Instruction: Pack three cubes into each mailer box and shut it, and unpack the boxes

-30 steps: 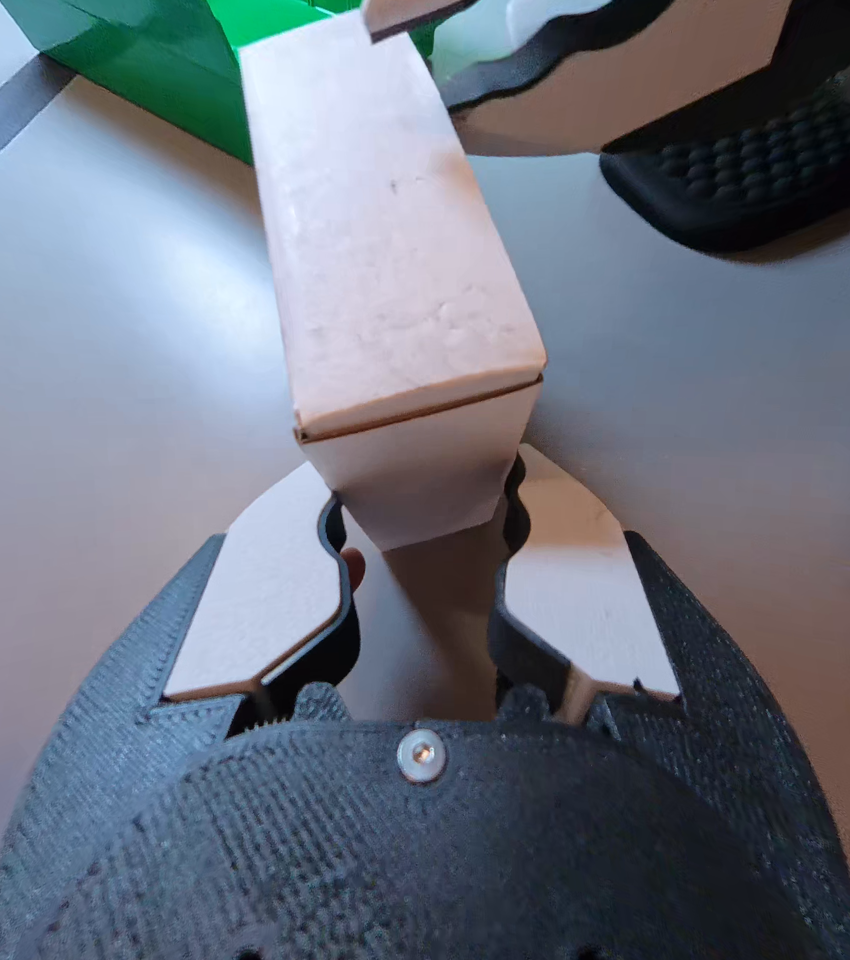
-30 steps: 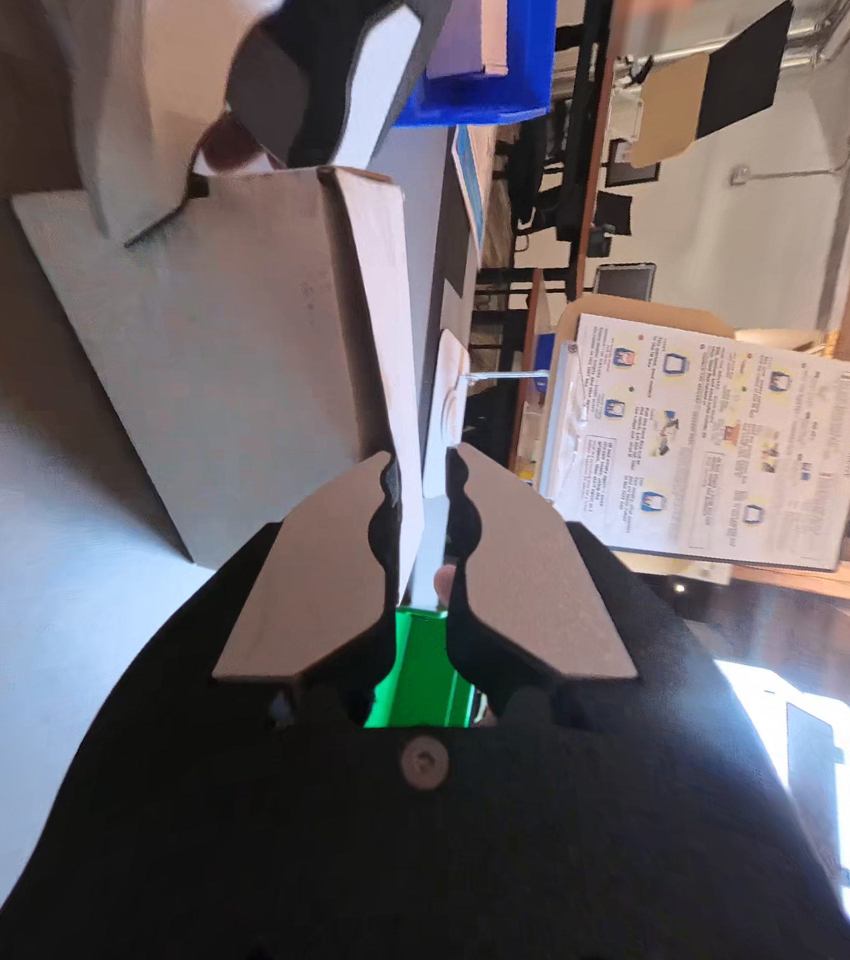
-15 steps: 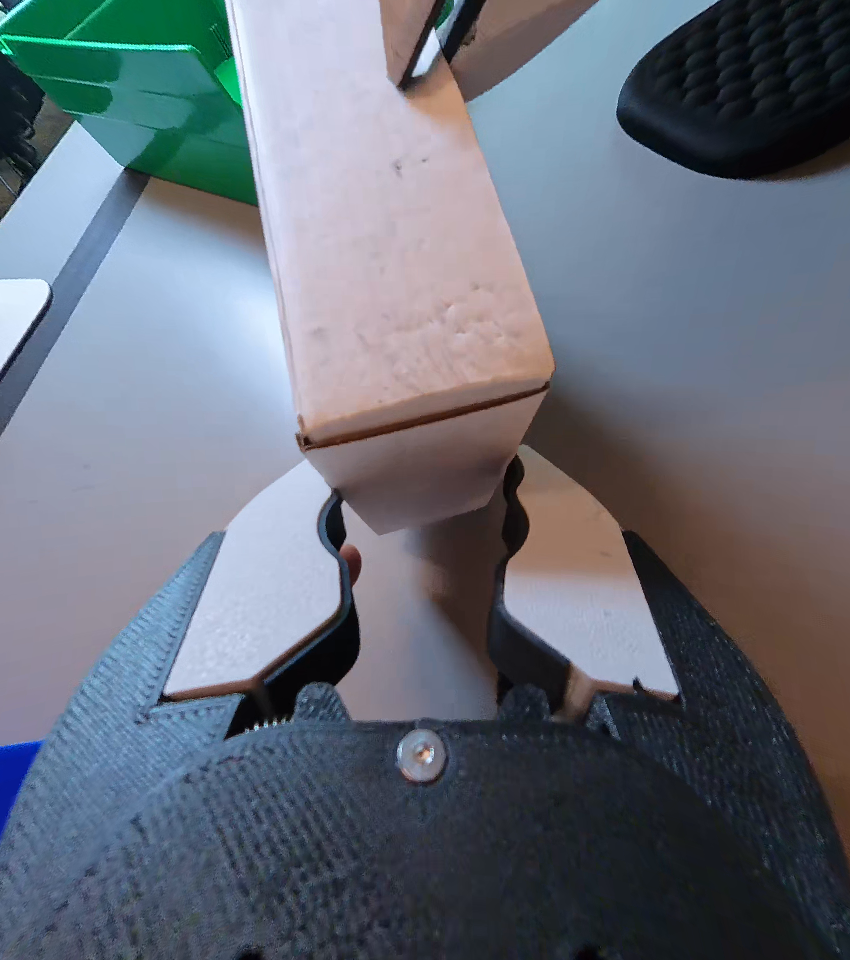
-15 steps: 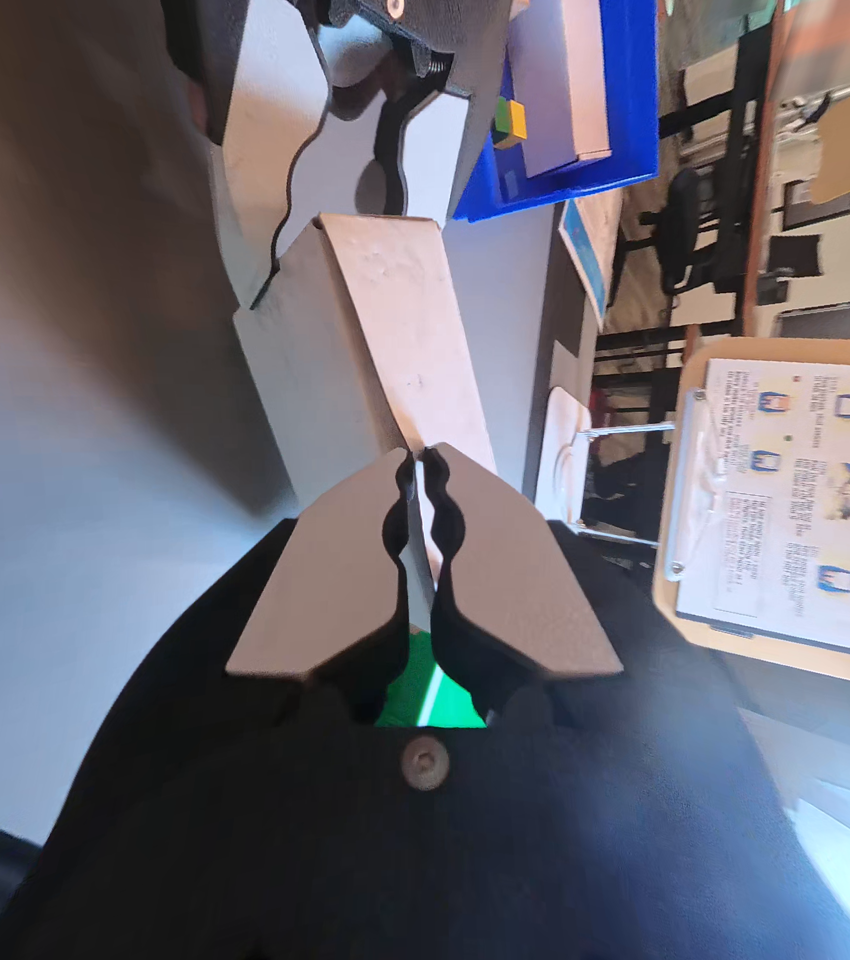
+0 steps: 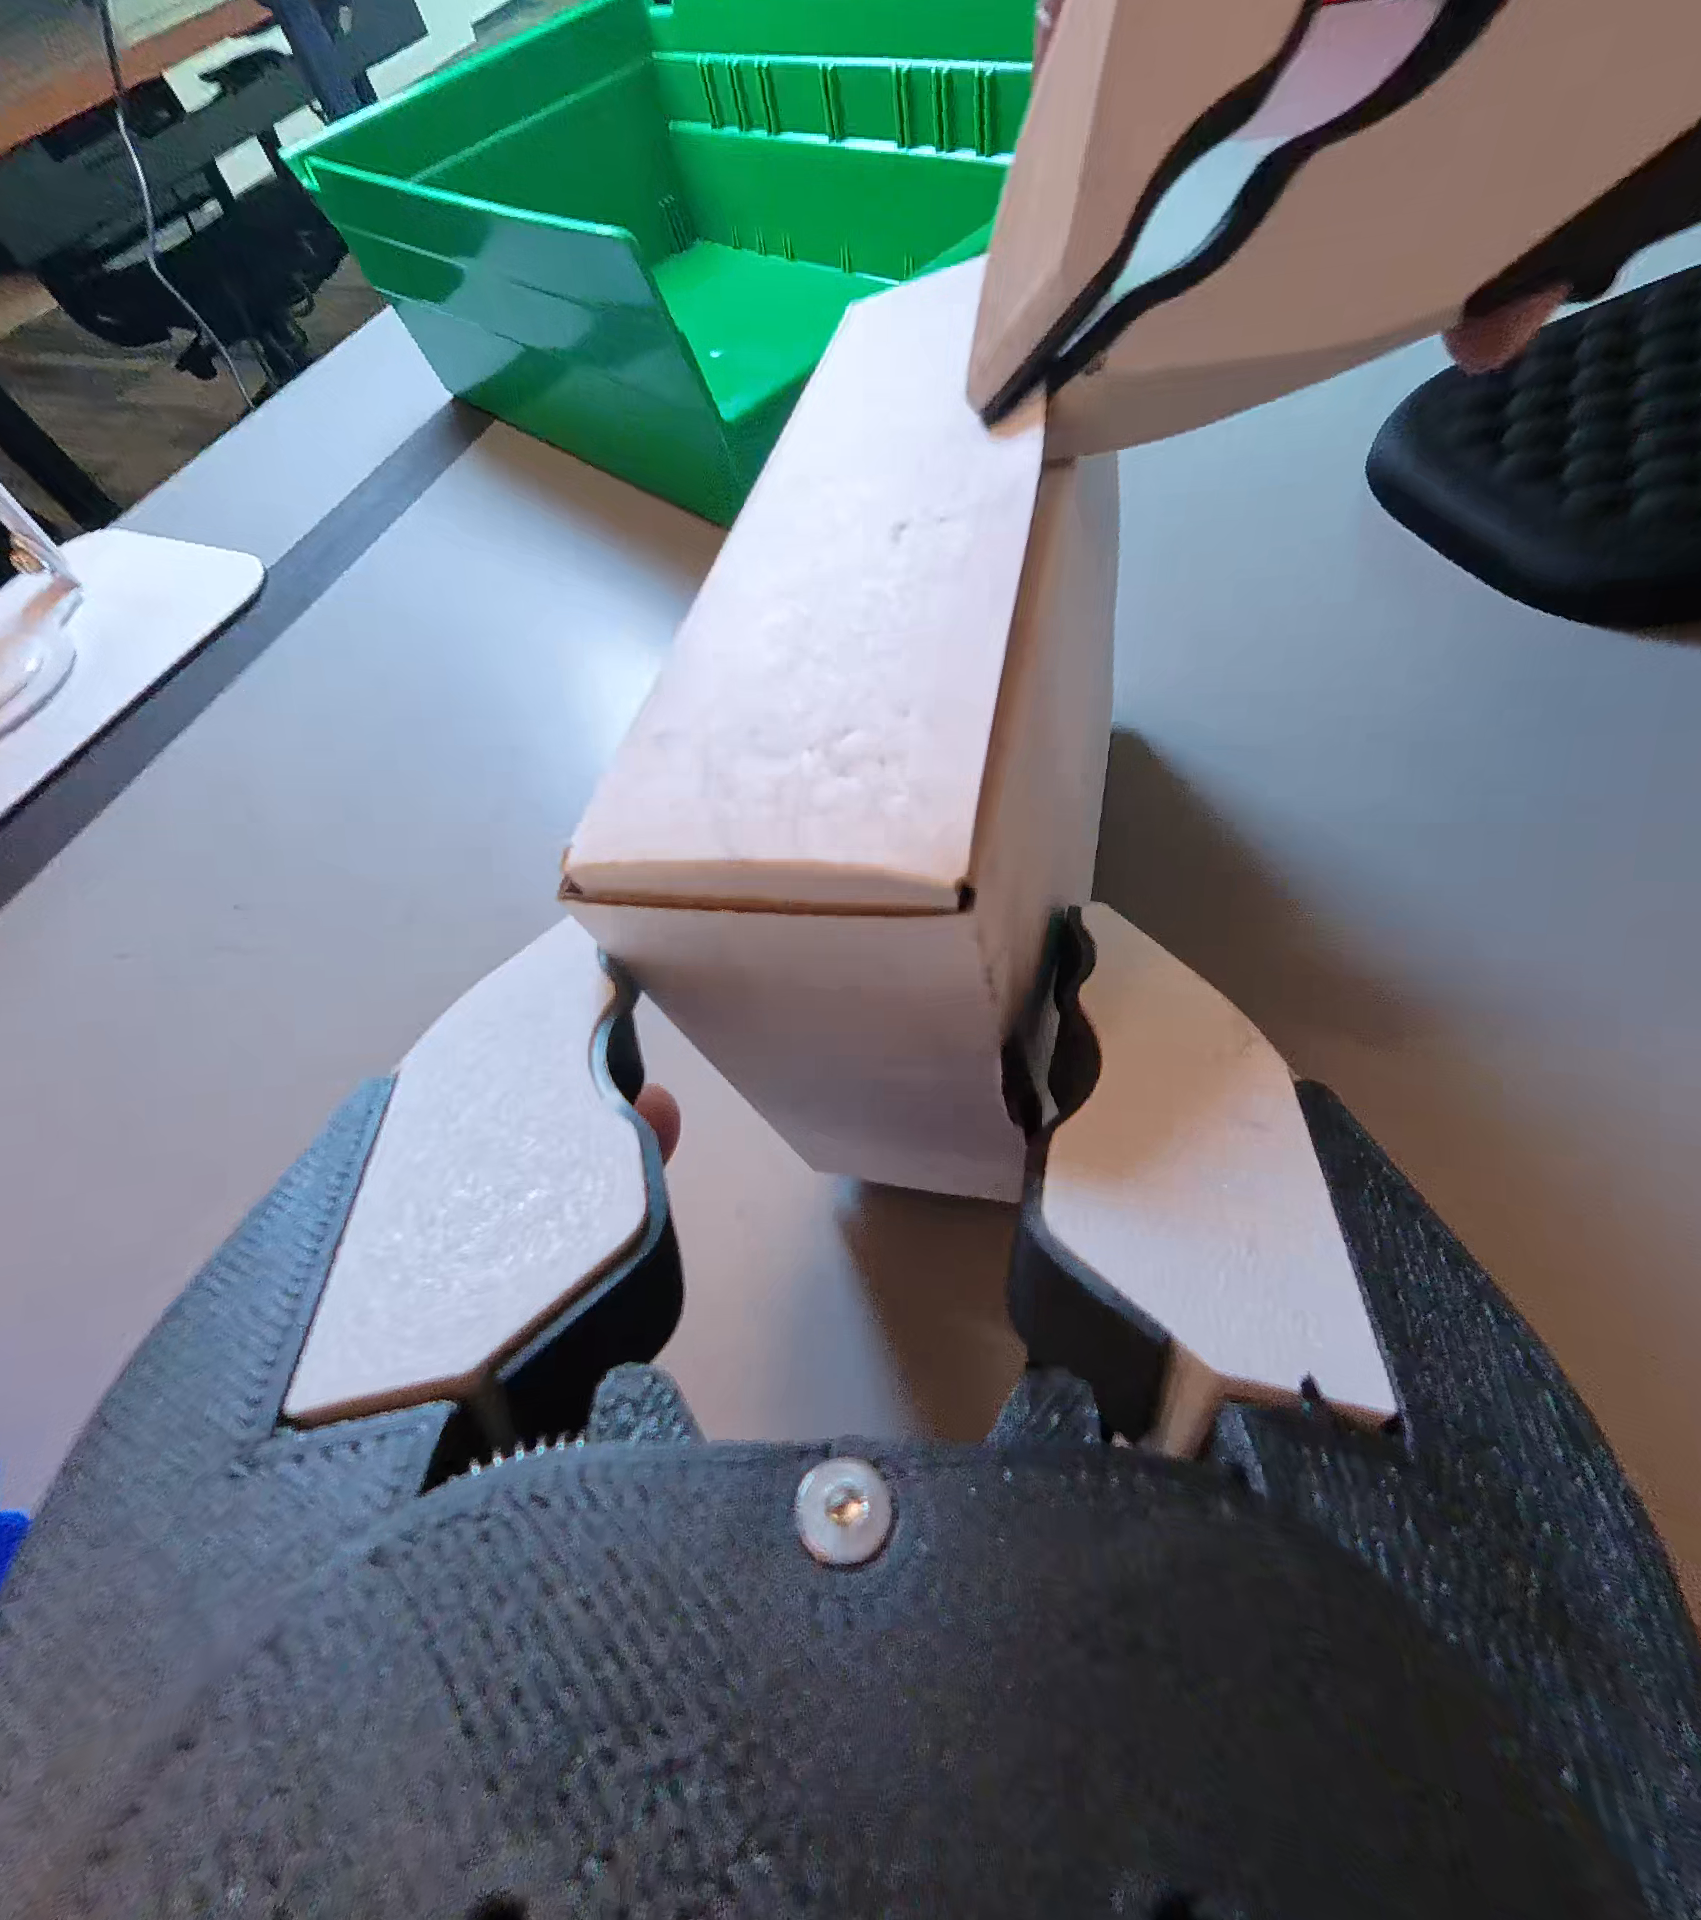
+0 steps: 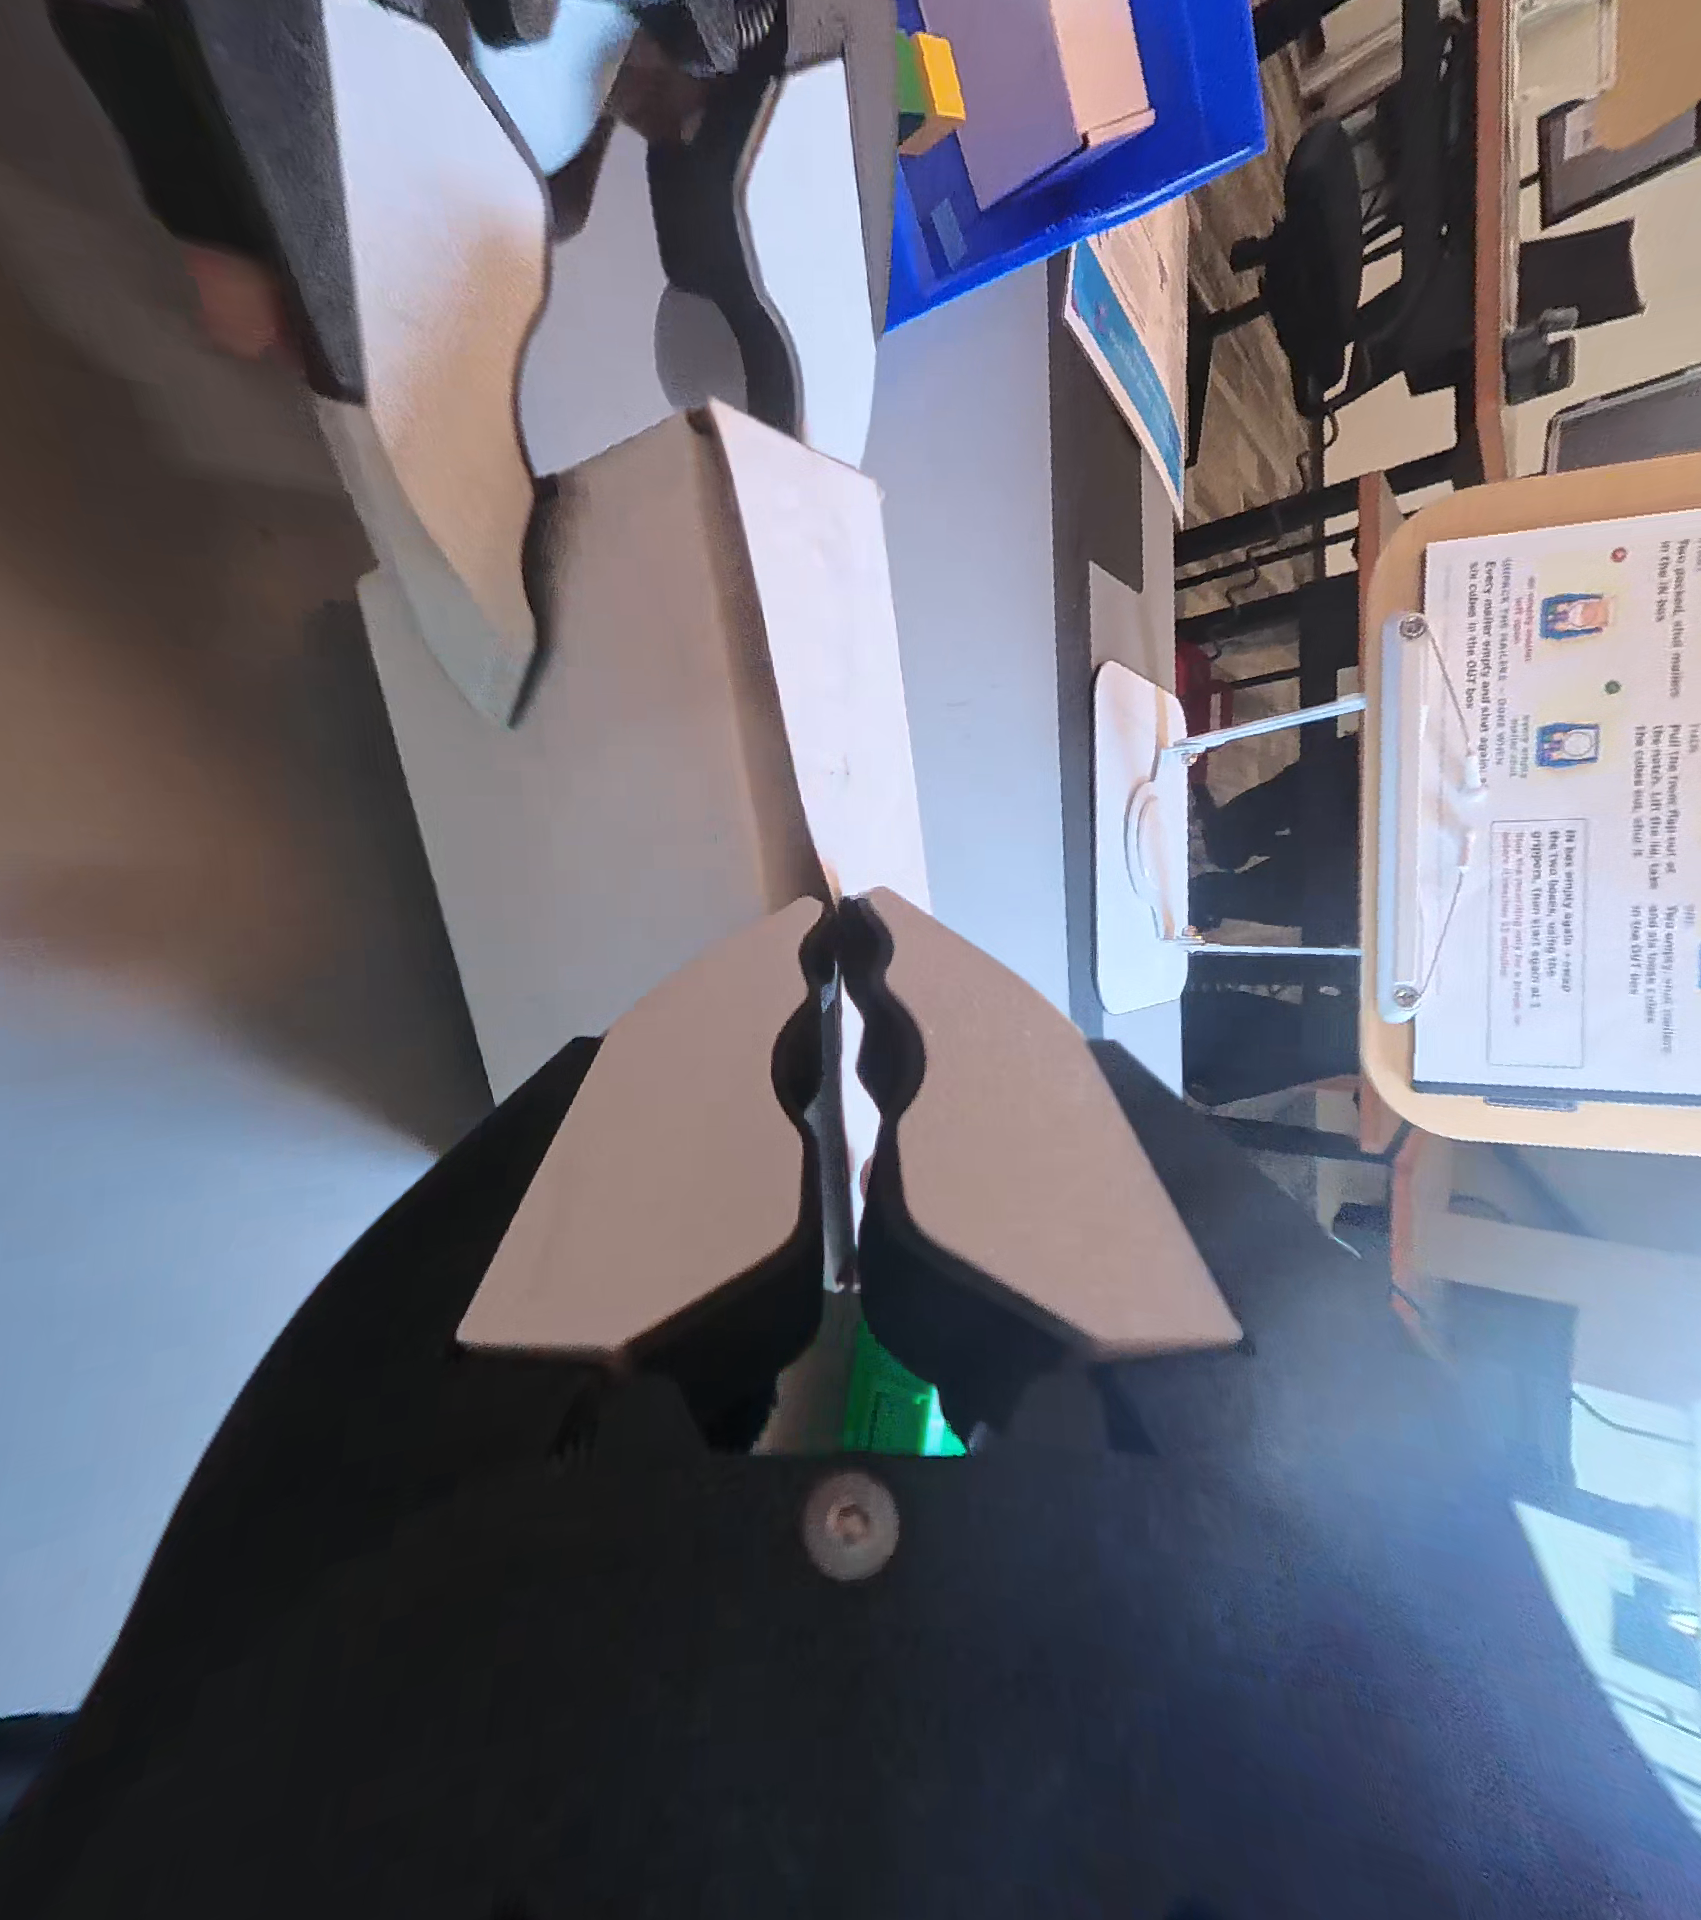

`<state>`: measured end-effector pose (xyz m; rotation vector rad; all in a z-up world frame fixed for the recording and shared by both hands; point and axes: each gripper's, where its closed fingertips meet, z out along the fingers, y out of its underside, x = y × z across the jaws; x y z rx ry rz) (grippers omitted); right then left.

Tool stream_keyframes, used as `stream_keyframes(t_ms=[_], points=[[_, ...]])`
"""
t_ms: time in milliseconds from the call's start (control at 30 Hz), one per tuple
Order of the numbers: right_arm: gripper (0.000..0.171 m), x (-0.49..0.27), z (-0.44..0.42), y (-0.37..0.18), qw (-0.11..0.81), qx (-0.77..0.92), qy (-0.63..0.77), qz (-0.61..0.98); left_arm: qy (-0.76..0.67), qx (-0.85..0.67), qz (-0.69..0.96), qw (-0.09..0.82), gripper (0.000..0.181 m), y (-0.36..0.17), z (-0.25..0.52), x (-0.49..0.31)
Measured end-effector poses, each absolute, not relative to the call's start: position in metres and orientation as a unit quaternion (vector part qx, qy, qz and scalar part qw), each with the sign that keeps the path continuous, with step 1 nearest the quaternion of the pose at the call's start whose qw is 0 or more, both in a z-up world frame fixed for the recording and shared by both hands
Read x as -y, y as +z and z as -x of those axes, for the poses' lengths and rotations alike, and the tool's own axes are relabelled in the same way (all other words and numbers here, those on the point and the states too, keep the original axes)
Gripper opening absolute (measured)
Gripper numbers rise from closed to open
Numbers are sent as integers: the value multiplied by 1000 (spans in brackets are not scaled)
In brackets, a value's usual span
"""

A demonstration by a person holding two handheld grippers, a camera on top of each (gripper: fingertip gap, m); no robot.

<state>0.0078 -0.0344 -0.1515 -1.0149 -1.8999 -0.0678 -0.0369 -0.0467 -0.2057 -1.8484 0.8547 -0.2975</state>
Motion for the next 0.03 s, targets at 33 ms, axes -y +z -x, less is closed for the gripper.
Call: stream_keyframes(t_ms=[33], points=[[0, 36, -8, -152, 474, 777, -29, 413, -124, -357, 771, 512, 77, -208, 37, 47]])
